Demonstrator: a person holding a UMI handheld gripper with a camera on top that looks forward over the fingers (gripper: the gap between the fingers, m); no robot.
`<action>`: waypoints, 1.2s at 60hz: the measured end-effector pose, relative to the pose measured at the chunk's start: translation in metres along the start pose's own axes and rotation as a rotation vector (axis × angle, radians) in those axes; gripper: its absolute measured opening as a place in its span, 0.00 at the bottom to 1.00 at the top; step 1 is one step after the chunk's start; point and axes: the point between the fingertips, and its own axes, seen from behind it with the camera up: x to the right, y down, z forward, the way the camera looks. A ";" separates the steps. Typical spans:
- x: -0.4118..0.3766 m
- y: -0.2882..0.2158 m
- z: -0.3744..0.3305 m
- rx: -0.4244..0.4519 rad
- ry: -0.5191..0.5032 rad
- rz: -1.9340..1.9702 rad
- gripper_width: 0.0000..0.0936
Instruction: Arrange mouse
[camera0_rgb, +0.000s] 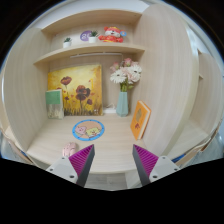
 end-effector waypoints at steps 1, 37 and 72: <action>-0.003 0.005 0.001 -0.013 -0.004 -0.004 0.82; -0.217 0.136 0.134 -0.282 -0.214 -0.018 0.83; -0.227 0.130 0.198 -0.376 -0.133 -0.074 0.35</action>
